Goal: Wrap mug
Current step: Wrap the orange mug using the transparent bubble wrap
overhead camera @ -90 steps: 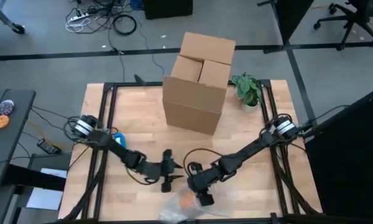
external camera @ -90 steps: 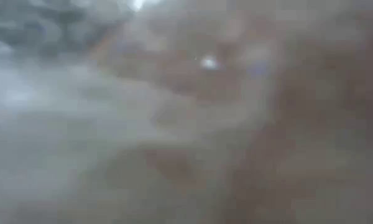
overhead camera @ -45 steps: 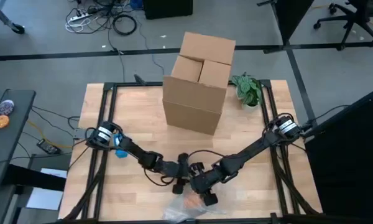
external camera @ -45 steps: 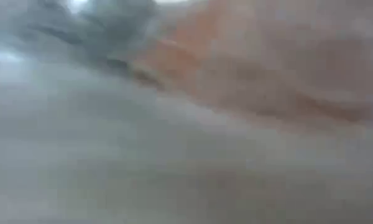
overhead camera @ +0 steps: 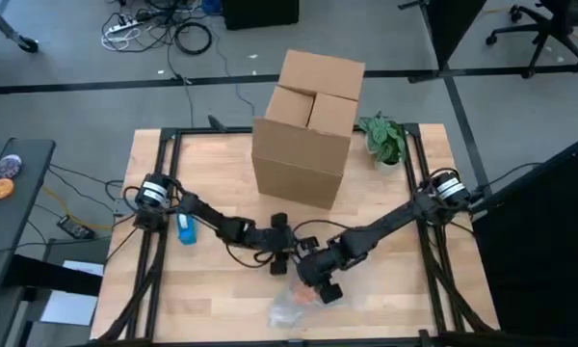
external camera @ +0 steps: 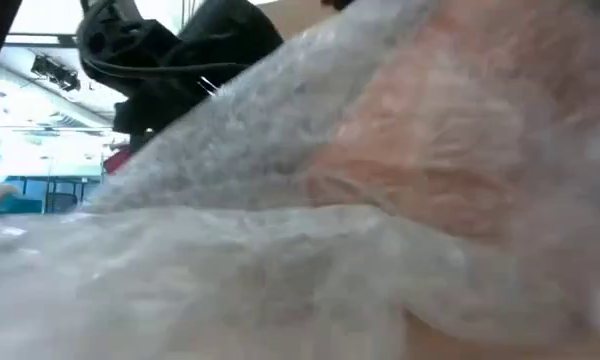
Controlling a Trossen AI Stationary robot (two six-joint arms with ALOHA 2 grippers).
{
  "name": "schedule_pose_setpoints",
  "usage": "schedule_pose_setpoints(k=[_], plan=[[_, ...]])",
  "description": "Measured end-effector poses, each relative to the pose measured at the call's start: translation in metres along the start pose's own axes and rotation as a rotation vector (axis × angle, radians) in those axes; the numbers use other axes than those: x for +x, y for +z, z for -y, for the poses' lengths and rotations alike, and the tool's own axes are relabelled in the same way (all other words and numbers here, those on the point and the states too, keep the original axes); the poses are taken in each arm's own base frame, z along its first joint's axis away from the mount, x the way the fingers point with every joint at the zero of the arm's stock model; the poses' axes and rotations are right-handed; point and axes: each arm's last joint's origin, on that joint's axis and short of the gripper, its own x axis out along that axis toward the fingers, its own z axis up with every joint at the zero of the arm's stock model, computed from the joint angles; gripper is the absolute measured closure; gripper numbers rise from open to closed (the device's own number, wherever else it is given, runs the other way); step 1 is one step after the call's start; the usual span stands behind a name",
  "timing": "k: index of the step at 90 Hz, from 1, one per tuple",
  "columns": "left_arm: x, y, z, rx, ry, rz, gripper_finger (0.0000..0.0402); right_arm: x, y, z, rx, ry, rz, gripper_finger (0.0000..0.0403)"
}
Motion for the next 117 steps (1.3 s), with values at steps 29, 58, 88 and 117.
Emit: schedule_pose_setpoints(k=[29, 58, 88, 117], plan=[[-0.007, 0.012, -0.039, -0.031, 0.120, 0.000, 0.0240, -0.025, 0.019, 0.015, -0.145, -0.006, -0.088, 0.0400], [-0.005, 0.044, -0.064, -0.028, 0.165, 0.047, 0.0240, 0.006, 0.027, 0.015, -0.221, -0.016, -0.266, 0.0400], [-0.055, 0.056, -0.039, 0.006, 0.106, -0.172, 0.0240, 0.003, 0.046, 0.001, -0.280, -0.061, -0.313, 0.0400], [-0.142, 0.050, 0.031, 0.009, 0.099, -0.243, 0.0240, 0.004, 0.047, -0.011, -0.269, -0.104, -0.286, 0.0400]])
